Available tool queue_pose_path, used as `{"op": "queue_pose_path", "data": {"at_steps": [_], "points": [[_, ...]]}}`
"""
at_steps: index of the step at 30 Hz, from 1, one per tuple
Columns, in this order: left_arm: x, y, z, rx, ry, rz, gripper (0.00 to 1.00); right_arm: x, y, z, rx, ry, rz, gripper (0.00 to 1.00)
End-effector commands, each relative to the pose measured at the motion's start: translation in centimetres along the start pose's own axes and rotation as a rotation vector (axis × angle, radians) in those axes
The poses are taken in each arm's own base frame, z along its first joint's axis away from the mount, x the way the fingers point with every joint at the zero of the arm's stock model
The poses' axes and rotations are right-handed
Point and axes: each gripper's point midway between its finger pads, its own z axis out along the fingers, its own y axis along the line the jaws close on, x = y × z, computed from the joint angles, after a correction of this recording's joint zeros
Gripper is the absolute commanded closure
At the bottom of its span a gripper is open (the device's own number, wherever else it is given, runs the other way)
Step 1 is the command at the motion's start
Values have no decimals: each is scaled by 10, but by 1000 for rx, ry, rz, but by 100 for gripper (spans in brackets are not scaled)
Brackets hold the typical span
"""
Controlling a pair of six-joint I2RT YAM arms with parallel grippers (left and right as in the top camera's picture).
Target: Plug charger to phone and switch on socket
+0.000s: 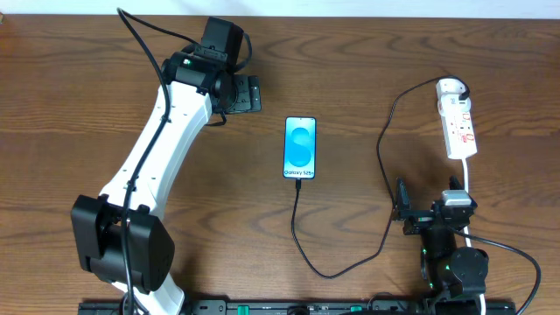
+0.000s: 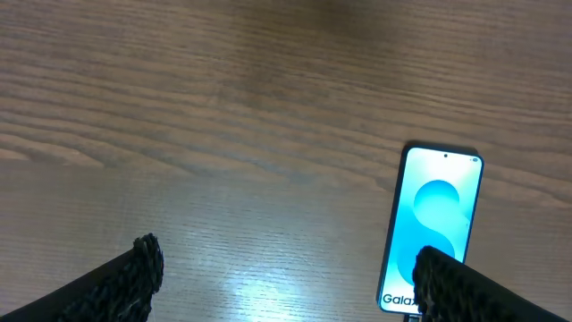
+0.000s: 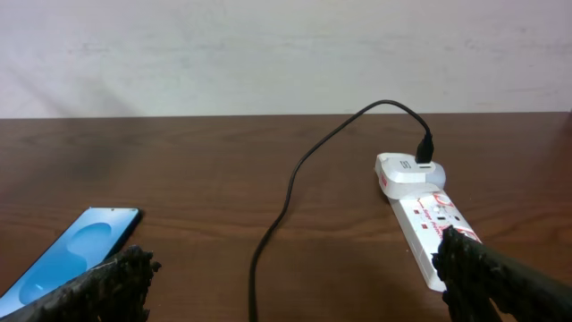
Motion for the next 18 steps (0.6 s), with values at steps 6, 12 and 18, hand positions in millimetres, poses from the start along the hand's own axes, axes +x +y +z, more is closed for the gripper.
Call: {"op": "queue_pose_path", "data": {"at_steps": [6, 12, 18], "points": [[2, 3, 3, -20, 5, -3, 9, 0, 0, 0, -1, -1, -12, 1], [2, 3, 3, -20, 5, -3, 9, 0, -4, 0, 19, -1, -11, 1], [2, 3, 3, -20, 5, -3, 9, 0, -4, 0, 19, -1, -11, 1]]}}
